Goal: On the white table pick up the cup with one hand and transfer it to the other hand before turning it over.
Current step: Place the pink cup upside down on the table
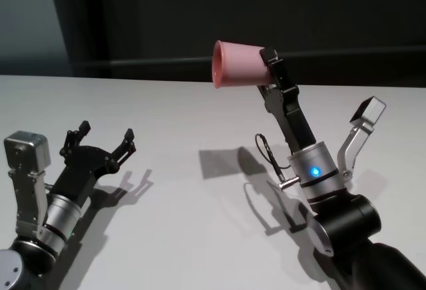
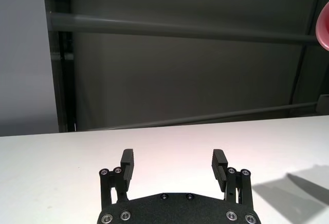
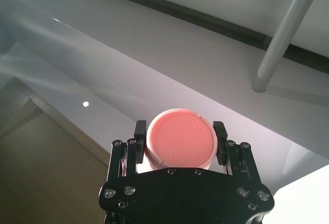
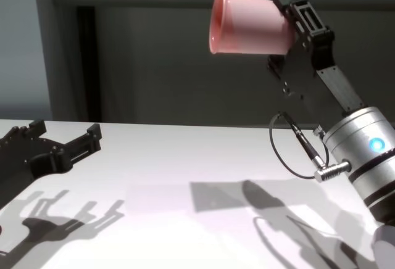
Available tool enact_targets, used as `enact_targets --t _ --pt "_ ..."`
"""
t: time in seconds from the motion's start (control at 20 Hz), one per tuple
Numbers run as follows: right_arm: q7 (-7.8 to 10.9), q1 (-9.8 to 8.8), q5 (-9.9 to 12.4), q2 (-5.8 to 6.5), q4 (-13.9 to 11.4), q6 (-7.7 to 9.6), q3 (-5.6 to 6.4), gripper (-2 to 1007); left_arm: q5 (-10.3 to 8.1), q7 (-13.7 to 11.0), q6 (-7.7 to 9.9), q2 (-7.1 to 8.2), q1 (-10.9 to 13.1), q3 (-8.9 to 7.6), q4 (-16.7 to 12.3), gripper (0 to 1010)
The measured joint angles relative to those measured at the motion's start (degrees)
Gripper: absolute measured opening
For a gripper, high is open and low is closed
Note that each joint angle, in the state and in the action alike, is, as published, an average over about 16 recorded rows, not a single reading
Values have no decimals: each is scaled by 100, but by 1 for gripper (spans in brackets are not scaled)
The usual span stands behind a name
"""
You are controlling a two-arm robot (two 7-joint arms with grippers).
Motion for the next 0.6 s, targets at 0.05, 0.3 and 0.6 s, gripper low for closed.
enact_targets --t 0.05,0.3,0.6 --pt "0 0 0 0 0 0 0 752 -14 -26 -17 -2 -2 -1 12 1001" --pt "-1 0 0 0 0 0 0 752 -62 -74 -52 -4 -11 -4 38 1001" --pt "-70 6 40 41 -55 36 -3 752 -37 -17 -18 -2 -8 -2 11 1001"
